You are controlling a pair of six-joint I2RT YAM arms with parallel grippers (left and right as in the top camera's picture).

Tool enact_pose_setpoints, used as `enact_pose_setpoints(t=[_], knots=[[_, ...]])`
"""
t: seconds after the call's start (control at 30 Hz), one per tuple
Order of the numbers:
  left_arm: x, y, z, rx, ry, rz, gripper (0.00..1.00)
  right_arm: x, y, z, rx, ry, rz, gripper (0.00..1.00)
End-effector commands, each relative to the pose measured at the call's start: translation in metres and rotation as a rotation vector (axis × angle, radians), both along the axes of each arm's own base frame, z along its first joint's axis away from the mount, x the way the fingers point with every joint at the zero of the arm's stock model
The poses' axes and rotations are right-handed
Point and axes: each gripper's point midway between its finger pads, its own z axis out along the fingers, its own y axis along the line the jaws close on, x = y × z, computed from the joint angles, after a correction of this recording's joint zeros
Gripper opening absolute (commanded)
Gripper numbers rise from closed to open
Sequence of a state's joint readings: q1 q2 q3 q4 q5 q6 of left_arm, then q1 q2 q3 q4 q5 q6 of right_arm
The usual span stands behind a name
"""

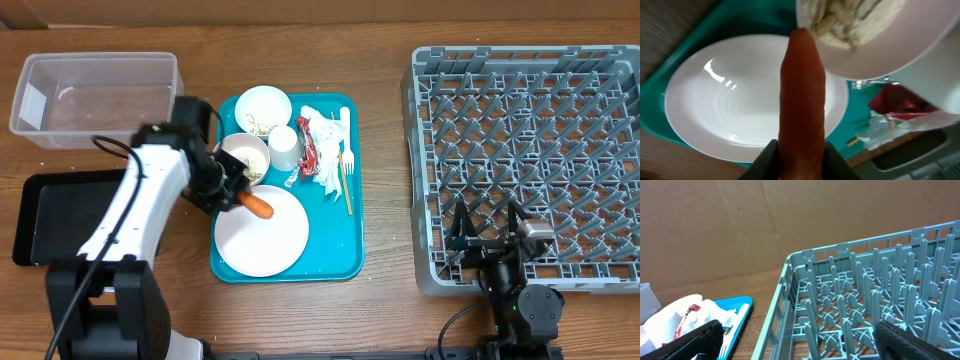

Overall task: Sort waste into correct bins and load items into the dishwasher rack
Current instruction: 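Carry the carrot left and release it onto the black tray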

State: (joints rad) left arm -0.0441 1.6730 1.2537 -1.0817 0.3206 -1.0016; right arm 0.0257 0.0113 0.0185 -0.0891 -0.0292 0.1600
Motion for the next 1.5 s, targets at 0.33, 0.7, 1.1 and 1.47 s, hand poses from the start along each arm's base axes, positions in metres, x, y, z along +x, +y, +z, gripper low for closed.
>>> enact_pose_setpoints(t=[0.33,0.7,1.1,1.47], knots=[[-0.027,0.218,0.038,0.242,0.068,0.563,0.04,0.000,-0.001,-0.001,-0.004,-0.005,-0.006,1.00],[-0.045,0.289,-0.025,0.243,0.159,0.766,0.05,0.000,-0.001,-0.001,-0.004,-0.005,-0.006,1.00],[-0.049,0.289,-0.039,0.232,0.202,0.731,0.04,0.000,-0.001,-0.001,-0.004,-0.005,-0.006,1.00],[-0.051,0.287,-0.037,0.228,0.211,0.725,0.37,0.000,-0.001,-0.001,-0.004,-0.005,-0.006,1.00]])
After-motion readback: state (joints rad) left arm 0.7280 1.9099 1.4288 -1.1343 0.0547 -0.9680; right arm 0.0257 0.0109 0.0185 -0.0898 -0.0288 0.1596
